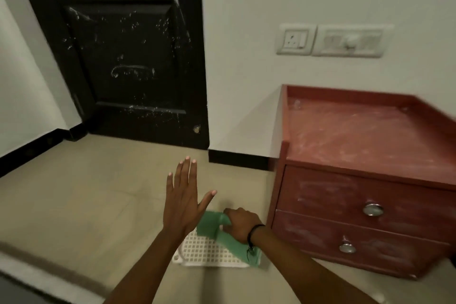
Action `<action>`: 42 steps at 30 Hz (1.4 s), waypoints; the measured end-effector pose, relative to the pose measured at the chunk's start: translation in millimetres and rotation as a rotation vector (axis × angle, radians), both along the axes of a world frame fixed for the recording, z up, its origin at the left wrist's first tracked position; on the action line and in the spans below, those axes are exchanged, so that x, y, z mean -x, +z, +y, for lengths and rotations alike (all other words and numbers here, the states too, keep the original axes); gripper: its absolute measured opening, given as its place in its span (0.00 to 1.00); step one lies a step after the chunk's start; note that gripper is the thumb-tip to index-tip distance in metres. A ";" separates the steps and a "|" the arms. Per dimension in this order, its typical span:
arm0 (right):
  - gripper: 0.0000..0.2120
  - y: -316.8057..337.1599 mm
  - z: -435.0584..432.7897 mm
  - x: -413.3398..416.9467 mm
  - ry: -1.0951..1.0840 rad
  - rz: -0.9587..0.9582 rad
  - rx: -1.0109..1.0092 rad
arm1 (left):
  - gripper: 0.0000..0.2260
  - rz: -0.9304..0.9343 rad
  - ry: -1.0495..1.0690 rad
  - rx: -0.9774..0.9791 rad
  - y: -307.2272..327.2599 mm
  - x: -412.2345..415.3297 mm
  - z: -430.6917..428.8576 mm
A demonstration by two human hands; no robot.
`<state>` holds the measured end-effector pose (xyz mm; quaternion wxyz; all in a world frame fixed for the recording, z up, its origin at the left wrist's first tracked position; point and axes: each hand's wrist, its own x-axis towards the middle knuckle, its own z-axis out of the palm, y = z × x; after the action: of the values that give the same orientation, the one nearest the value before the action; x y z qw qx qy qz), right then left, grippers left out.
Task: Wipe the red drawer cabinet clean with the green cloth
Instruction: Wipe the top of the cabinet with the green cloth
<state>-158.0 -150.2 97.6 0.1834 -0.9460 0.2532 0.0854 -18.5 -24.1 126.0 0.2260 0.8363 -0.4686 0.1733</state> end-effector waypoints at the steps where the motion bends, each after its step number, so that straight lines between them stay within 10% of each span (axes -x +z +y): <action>1: 0.18 14.3 -1.7 6.2 -0.010 0.010 -0.017 | 0.40 -0.009 -0.019 0.017 13.4 5.9 -5.5; 14: 0.11 240.4 -51.5 117.9 -0.088 -0.226 -0.302 | 0.37 -0.106 -0.226 0.124 204.5 67.0 -115.5; 21: 0.12 278.2 -116.5 180.7 -0.561 -0.733 0.328 | 0.39 -0.135 -0.307 -0.056 194.0 94.8 -142.2; 32: 0.12 229.6 -139.4 155.9 -0.261 -0.389 0.739 | 0.37 -0.061 -0.339 -0.149 188.8 113.6 -184.4; 42: 0.29 174.7 -132.7 164.2 -0.006 -0.295 0.362 | 0.35 0.230 -0.375 -0.268 179.5 107.3 -199.1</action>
<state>-322.2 -283.0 272.3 0.0460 -0.9650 0.2376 -0.1010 -125.8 -223.2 305.4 0.1931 0.7714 -0.6056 -0.0313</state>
